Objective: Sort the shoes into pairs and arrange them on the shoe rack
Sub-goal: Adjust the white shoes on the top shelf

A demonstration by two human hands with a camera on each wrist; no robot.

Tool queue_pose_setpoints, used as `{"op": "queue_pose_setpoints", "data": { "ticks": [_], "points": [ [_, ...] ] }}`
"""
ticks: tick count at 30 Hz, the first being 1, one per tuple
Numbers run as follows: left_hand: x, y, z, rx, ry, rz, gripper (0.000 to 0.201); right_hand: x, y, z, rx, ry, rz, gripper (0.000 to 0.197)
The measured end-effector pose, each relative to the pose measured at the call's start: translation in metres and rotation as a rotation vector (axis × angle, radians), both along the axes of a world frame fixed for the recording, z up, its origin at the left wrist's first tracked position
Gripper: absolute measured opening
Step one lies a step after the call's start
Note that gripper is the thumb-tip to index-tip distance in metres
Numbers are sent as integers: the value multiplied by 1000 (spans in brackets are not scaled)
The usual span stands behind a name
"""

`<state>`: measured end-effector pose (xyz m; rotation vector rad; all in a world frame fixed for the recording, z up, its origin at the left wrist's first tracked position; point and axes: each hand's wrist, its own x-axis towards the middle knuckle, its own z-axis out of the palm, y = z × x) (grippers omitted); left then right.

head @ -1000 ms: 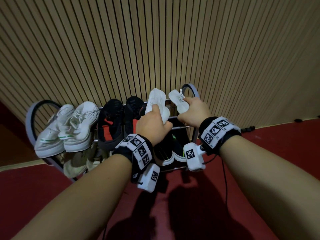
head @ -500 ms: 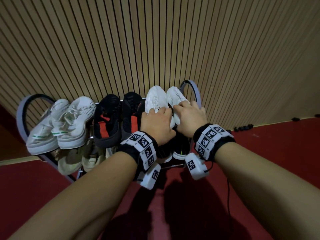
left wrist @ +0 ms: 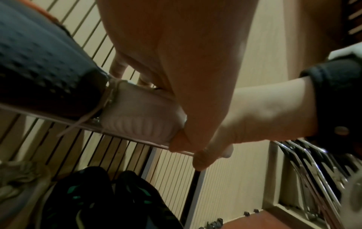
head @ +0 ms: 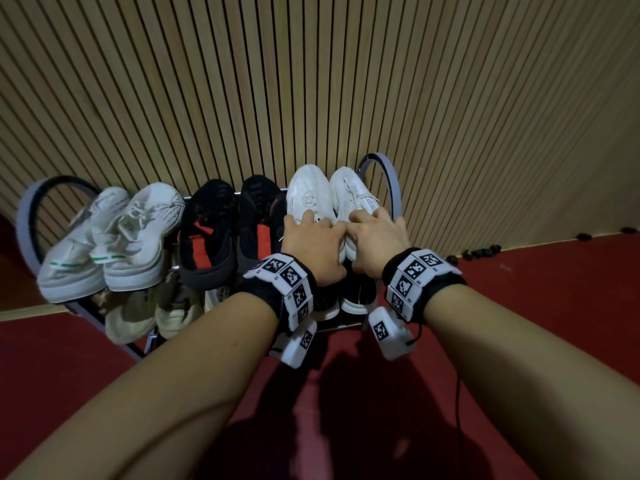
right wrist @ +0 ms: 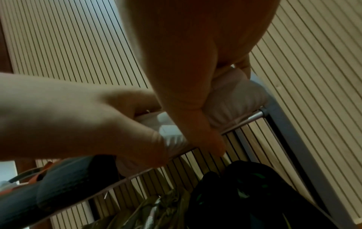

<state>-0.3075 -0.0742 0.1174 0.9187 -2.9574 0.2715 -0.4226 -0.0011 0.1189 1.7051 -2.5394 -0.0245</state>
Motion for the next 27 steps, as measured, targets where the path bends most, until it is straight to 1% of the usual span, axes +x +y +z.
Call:
{"op": "queue_pose_setpoints", "data": {
  "ticks": [3, 6, 9, 11, 14, 22, 25, 27],
  "points": [
    [2, 0, 0, 20, 26, 2, 65, 2, -1, -1, -28, 13, -10, 55],
    [3, -3, -1, 56, 58, 18, 63, 2, 0, -4, -30, -20, -26, 66],
    [3, -5, -1, 82, 54, 23, 73, 0, 3, -7, -45, -56, -59, 78],
    [3, -4, -3, 102, 46, 40, 82, 0, 4, -9, -65, -59, -60, 80],
    [1, -1, -7, 113, 74, 59, 79, 2, 4, -11, -82, -47, -53, 81],
    [4, -5, -2, 191, 178, 101, 72, 6, 4, -7, -193, -83, -74, 77],
    [4, 0, -1, 186, 170, 121, 66, 11, 5, -2, -182, -36, -68, 66],
    [2, 5, -1, 168, 134, 136, 63, 15, 6, 0, -161, 14, -64, 58]
  ]
}}
